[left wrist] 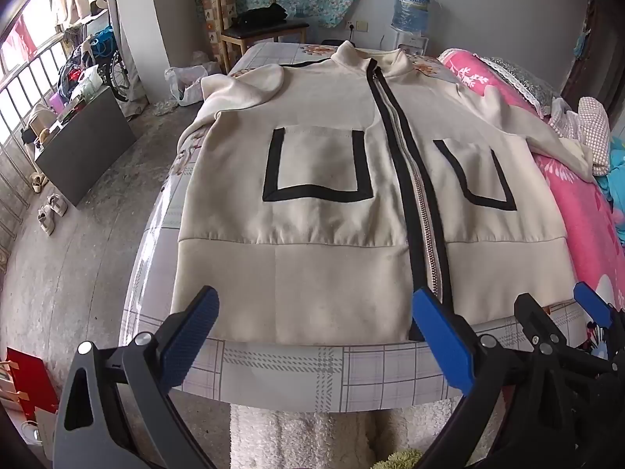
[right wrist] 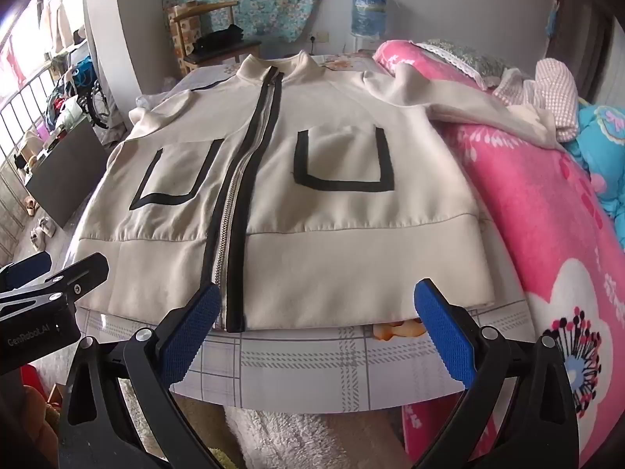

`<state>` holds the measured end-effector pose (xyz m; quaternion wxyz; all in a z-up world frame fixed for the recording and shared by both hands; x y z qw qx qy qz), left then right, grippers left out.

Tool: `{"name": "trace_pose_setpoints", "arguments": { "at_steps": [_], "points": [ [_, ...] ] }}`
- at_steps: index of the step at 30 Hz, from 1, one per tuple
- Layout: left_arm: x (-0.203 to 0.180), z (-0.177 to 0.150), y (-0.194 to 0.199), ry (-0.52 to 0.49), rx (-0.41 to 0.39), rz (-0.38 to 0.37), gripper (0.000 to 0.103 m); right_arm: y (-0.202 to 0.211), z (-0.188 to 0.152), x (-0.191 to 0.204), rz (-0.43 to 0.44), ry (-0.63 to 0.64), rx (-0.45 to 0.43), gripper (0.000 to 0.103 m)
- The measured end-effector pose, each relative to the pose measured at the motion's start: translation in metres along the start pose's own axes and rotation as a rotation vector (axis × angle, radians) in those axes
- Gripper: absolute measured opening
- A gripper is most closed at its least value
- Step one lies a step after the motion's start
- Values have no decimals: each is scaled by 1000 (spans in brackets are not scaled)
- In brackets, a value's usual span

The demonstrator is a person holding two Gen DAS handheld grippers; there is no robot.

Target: Fold large clothes

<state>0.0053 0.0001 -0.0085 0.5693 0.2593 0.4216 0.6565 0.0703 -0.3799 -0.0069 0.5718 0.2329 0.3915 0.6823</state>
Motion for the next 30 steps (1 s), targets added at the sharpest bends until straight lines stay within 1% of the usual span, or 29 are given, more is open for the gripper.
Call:
{"name": "trace_pose_setpoints", "arguments": {
  "at_steps": [30],
  "points": [
    [5, 2, -1, 10, 2, 3, 98, 0, 3, 1, -13, 9, -2, 95]
  ]
}}
Point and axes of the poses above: each gripper's, at about its wrist camera, not at the fingertips, and y roughly against the way its jaws point, x to its left, z to its top, the point moved 1 cm from there along -y, roughly the way its jaws point, and after that the axes turned 15 degrees about y, right-handed, at the moved point
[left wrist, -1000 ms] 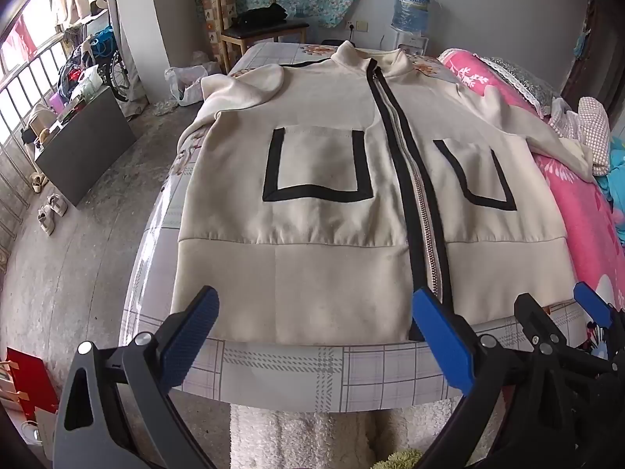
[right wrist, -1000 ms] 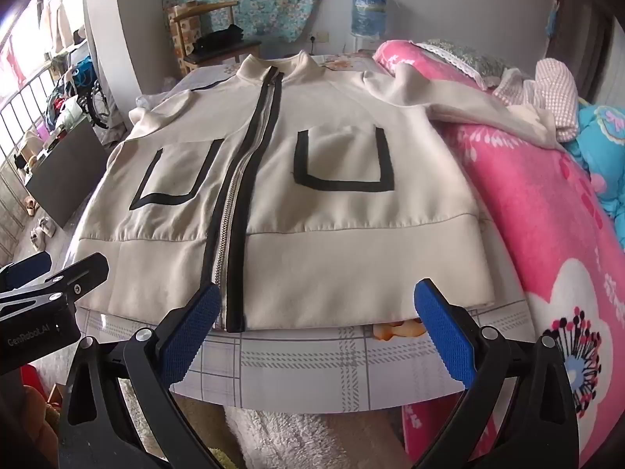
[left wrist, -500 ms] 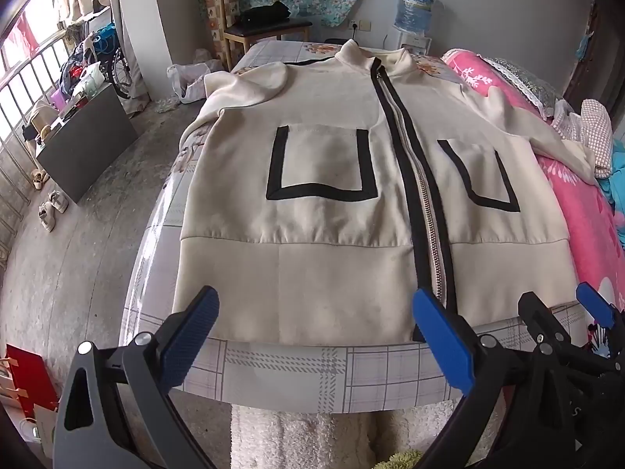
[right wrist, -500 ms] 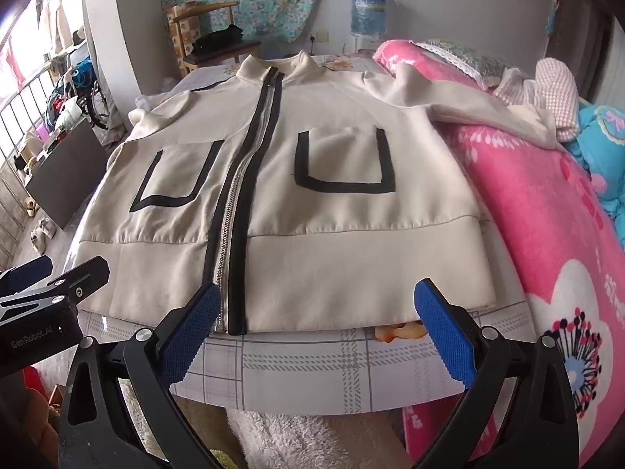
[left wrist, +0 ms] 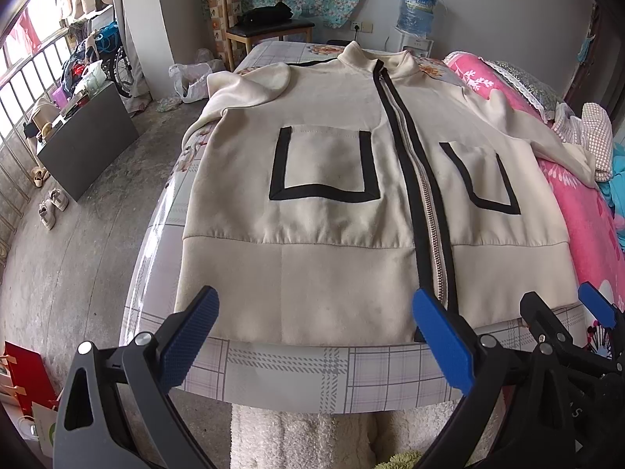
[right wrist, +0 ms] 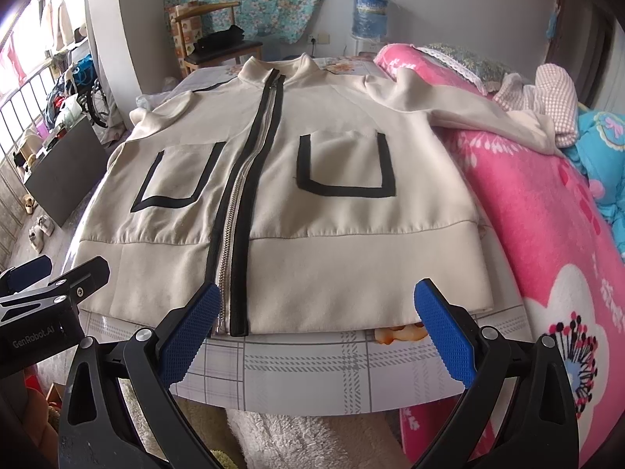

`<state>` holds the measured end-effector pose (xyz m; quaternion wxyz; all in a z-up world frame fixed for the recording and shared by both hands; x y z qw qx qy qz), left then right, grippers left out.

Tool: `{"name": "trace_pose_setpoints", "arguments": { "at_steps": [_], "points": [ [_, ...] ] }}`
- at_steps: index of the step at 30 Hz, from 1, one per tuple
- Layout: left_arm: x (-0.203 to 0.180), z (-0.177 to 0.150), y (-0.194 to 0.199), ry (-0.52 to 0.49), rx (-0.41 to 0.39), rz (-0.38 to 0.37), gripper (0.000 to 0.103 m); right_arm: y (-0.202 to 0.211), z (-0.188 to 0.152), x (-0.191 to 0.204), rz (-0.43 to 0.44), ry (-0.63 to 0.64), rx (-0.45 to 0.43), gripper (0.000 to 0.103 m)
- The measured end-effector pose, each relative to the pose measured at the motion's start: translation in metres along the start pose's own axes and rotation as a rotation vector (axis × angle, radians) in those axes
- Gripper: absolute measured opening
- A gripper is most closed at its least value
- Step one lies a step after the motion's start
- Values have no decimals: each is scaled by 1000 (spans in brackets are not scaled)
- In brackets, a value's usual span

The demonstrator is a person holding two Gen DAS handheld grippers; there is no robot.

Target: Fold large clothes

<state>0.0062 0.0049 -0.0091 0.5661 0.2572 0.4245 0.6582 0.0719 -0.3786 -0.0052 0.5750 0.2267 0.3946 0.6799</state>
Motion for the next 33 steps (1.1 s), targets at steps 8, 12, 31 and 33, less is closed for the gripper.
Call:
{"name": "trace_pose_setpoints", "arguments": {
  "at_steps": [8, 12, 31, 33],
  "points": [
    [1, 0, 1, 6, -1, -4, 98, 2, 1, 0, -11, 2, -7, 95],
    [3, 0, 2, 10, -1, -6, 98, 4, 2, 1, -22, 10, -12, 95],
    [7, 0, 7, 14, -12, 10, 98, 6, 2, 2, -49, 28, -13, 95],
    [7, 1, 7, 16, -14, 14, 98, 6, 2, 1, -53, 30, -14, 95]
  ]
}}
Point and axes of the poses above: each gripper's, at about its wrist camera, not at the fingertips, and y roughly against the way its jaws point, x to its left, z to its top, the point moved 1 cm from there along -y, roughly the way its jaws point, and after that the axes turned 15 degrees about y, right-handed, at the moved point
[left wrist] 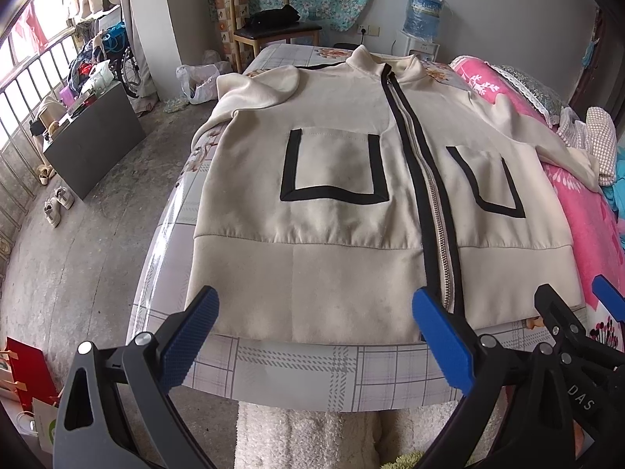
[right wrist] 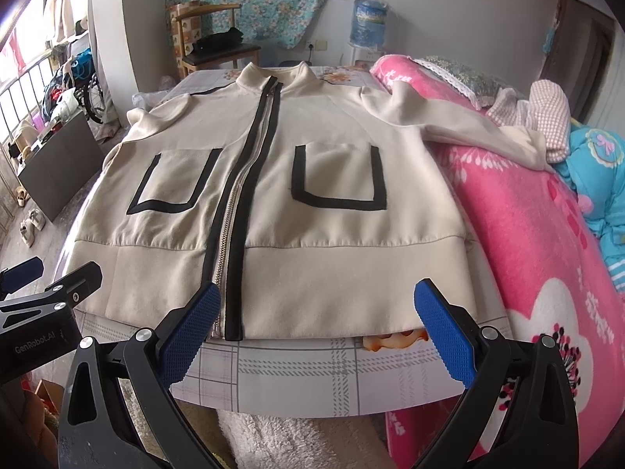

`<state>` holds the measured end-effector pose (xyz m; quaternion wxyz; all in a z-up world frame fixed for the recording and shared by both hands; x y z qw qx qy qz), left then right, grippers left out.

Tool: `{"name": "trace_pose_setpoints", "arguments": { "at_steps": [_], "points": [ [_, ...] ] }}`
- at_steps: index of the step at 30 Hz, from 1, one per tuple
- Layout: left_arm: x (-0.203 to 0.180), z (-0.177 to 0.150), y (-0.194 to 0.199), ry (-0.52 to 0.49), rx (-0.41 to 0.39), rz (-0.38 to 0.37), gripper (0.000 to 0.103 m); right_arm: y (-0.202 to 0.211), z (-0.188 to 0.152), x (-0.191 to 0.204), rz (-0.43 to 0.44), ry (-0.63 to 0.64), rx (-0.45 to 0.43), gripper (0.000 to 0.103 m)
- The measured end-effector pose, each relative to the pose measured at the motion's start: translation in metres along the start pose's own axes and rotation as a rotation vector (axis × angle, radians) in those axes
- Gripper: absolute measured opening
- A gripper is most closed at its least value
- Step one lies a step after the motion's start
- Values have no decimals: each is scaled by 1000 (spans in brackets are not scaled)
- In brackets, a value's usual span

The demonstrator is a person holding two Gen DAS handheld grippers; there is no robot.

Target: Fold large clothes

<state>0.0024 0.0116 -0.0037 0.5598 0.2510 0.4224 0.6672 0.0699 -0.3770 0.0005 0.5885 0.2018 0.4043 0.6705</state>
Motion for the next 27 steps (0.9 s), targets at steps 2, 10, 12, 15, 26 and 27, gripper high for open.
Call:
{"name": "trace_pose_setpoints", "arguments": {
  "at_steps": [2, 10, 12, 15, 26, 27],
  "points": [
    [0, 1, -2, 1, 0, 5, 98, -1, 2, 0, -5, 2, -1, 95],
    [-3, 12, -10, 2, -1, 24, 98, -10, 10, -1, -4, 6, 5, 95],
    [-4, 14, -12, 2, 2, 28, 98, -12, 13, -1, -2, 7, 7, 95],
    [-4, 16, -15, 1, 4, 33, 98, -15, 15, 0, -4, 14, 11, 95],
    [0, 28, -24, 15, 0, 57, 98, -20, 23, -1, -4, 15, 10, 95],
    [1, 30, -25, 20, -1, 60, 98, -20, 25, -2, 0, 15, 7, 95]
  ]
}}
Point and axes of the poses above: each gripper's, at about its wrist camera, not at the fingertips, and y roughly against the way its jaws point, x to its left, z to its top, the point moved 1 cm from there along -y, roughly the way its jaws point, and after that the axes turned 15 degrees about y, right-handed, at the moved point
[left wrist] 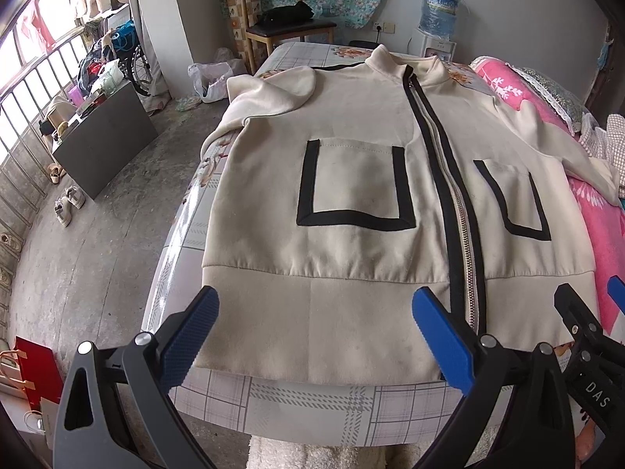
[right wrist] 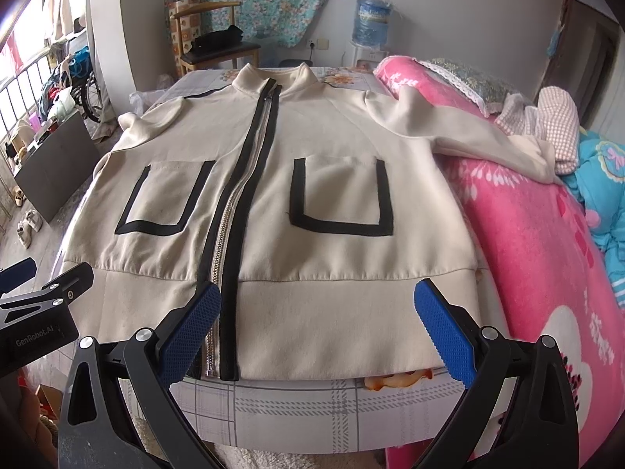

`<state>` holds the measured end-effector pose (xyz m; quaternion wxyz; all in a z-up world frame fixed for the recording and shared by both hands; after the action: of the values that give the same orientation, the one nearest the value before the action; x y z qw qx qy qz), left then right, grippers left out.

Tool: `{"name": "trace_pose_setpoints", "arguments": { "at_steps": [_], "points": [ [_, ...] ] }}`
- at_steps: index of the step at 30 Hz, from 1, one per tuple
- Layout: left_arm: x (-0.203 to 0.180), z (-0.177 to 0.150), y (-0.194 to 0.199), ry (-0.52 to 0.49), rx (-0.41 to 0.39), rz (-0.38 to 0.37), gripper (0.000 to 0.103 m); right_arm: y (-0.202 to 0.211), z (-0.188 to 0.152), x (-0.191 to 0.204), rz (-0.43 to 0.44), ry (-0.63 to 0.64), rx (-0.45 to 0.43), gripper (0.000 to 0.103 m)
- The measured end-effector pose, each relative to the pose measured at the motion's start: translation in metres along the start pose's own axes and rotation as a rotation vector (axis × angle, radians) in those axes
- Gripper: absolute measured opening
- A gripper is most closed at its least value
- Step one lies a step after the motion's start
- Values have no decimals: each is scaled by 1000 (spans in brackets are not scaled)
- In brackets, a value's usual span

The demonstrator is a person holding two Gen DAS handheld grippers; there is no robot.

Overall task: Fold large clothes
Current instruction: 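Grasp the jacket's sleeve with the left tool and lift it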

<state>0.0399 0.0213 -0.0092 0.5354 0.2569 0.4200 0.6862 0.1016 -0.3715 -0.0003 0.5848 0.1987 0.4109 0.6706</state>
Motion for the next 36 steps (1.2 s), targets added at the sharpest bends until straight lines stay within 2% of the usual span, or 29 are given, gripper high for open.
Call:
{"name": "trace_pose_setpoints", "arguments": {
  "at_steps": [11, 21, 25, 31, 35, 36],
  "points": [
    [13, 22, -11, 32, -10, 43, 98, -8, 37, 10, -1, 75, -55, 95],
    [30, 47, -35, 63, -2, 99, 98, -26, 80, 24, 69, 127, -133, 95],
    [39, 61, -43, 75, -24, 125, 98, -35, 101, 32, 110, 163, -174, 95],
    [68, 85, -52, 117, -94, 93, 98, -51, 130, 51, 210, 239, -236, 95],
    [102, 101, -55, 224, -144, -71, 98, -72, 146, 68, 292, 263, -224, 95],
    [109, 105, -57, 251, -147, -90, 98, -78, 150, 72, 314, 264, -219, 95]
  ]
}}
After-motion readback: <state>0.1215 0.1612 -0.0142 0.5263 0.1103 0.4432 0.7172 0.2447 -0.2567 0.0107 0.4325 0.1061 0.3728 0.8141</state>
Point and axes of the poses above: each gripper's, at about its wrist camera, not at the fingertips, and y roughly against the way its jaws point, x to its left, z to its top, the point moved 1 cm from there along -y, roughly the way its jaws point, and after that the axes turned 15 degrees about y, right-handed, at the moved point
